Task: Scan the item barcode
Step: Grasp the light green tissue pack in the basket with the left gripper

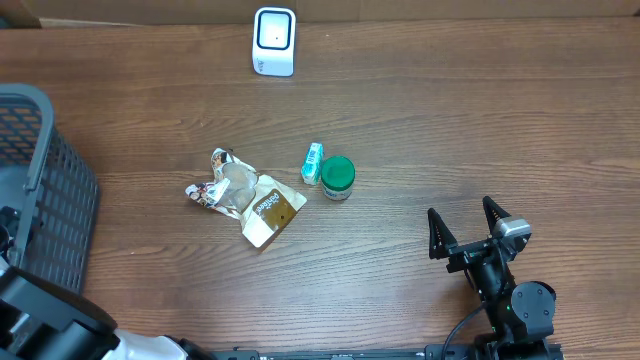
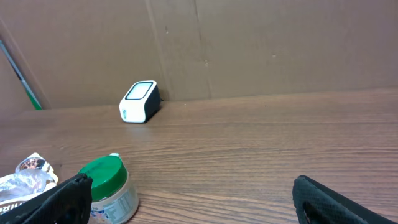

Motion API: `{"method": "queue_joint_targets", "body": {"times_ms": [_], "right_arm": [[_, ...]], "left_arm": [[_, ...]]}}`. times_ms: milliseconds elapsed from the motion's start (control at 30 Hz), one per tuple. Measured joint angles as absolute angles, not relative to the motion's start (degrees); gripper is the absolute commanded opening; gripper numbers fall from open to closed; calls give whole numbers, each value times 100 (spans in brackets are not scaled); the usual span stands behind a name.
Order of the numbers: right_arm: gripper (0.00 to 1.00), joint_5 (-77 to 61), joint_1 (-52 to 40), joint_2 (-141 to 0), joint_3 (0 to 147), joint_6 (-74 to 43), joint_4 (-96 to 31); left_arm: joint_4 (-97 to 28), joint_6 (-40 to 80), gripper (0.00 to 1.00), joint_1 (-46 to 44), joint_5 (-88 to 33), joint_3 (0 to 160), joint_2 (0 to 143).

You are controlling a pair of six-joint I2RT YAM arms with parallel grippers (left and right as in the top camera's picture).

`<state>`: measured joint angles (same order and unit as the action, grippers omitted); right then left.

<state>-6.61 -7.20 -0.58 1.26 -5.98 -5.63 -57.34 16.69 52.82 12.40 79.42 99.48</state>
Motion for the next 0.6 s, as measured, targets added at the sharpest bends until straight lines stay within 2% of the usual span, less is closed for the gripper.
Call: {"method": "queue_joint_targets", "body": {"times_ms": [267, 433, 500, 600], "right_arm": [[100, -659, -720, -58, 126, -598, -561], [100, -661, -720, -58, 126, -596, -558], [100, -659, -720, -58, 126, -598, -563], [100, -659, -720, -58, 126, -600, -563]], "left_arm": [[-5677, 1767, 88, 5662, 1682, 7926, 10390], [-5658, 1876, 81, 5935, 1831, 7918, 10691], [-5655, 1909, 74, 5988, 1868, 7885, 10772], [-5673, 1962, 46, 6080, 1892, 7817, 10857]]}}
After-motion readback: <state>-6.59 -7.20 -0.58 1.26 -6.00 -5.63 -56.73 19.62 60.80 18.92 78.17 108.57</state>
